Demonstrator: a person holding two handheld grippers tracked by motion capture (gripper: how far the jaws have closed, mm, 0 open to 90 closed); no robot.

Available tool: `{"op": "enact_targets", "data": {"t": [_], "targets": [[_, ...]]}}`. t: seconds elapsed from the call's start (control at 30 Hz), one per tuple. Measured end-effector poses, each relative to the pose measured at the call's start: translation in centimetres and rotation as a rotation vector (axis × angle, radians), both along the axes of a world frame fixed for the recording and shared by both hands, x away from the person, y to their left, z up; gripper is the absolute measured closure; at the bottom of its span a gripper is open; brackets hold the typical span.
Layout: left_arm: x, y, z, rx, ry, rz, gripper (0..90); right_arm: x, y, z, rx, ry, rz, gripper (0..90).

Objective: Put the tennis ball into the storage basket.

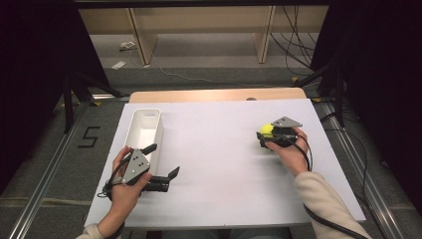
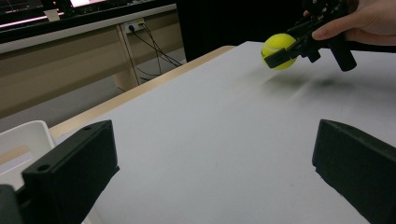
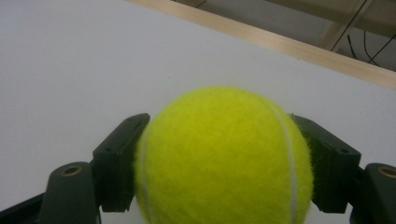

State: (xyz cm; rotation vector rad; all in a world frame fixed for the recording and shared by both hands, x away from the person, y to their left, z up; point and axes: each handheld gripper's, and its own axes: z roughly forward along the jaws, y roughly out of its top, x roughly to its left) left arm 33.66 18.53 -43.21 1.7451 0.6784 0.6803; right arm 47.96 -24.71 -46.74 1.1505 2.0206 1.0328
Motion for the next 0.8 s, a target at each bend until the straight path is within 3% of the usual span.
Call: {"op": "enact_targets", "data": {"t": [0.8], "targets": [[0.01,0.04,0.05,-0.008,-0.003,-0.002,0.0,-0.35,0.76,0.72,0.022,-0.018,0.021,25.9]]}}
